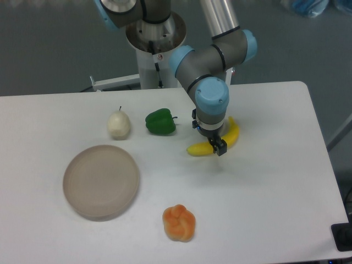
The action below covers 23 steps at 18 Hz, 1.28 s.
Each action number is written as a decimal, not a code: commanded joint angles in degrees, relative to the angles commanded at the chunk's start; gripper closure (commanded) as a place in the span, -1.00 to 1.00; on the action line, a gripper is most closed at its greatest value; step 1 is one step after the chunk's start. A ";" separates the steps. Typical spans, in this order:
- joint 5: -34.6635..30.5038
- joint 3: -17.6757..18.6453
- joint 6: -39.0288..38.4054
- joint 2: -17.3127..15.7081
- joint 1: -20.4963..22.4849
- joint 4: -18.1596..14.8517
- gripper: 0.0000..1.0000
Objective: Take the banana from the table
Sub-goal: 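Close the gripper around the middle of the banana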
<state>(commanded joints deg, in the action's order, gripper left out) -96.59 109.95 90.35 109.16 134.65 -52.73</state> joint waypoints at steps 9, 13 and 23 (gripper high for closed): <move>1.23 -0.53 -1.49 1.23 0.44 0.88 -1.00; 1.23 -0.18 -1.67 2.37 0.35 1.32 -1.00; 1.23 -0.26 -1.85 3.69 0.26 1.41 0.36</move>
<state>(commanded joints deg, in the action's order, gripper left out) -95.36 109.69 88.51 112.85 134.91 -51.33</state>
